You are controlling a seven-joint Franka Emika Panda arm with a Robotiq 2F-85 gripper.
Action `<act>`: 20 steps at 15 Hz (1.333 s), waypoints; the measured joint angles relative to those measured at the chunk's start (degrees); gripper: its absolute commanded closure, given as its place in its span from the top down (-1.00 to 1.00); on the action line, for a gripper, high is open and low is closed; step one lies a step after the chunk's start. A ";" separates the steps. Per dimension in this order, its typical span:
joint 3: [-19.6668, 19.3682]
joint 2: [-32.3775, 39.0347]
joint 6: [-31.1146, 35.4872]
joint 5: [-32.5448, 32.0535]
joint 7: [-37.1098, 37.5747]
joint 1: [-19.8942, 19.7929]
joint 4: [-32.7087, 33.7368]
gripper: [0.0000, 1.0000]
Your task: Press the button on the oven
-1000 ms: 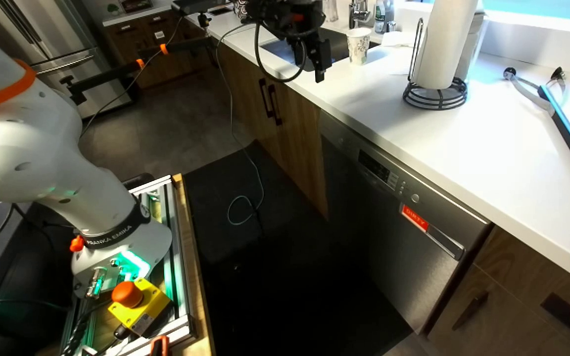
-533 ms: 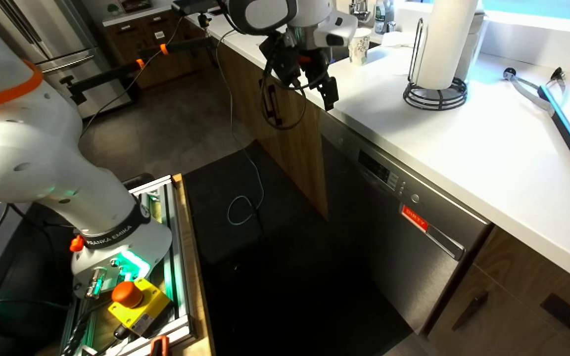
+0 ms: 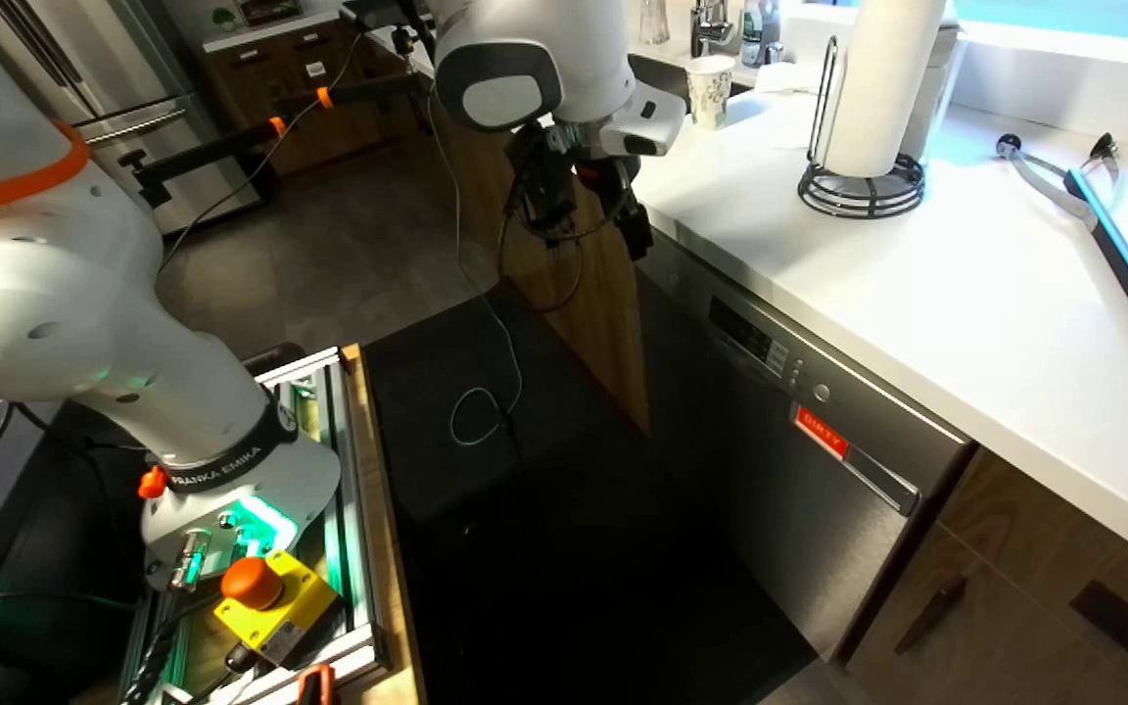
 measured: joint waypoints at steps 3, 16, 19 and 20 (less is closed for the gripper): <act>0.01 -0.02 0.00 -0.03 -0.21 -0.01 0.04 1.00; 6.59 13.22 13.77 16.65 -12.01 -0.70 2.54 -0.47; 11.39 16.93 19.08 25.69 -19.44 -3.10 5.78 -0.95; 13.12 18.12 20.81 28.37 -22.07 -4.28 7.04 -1.00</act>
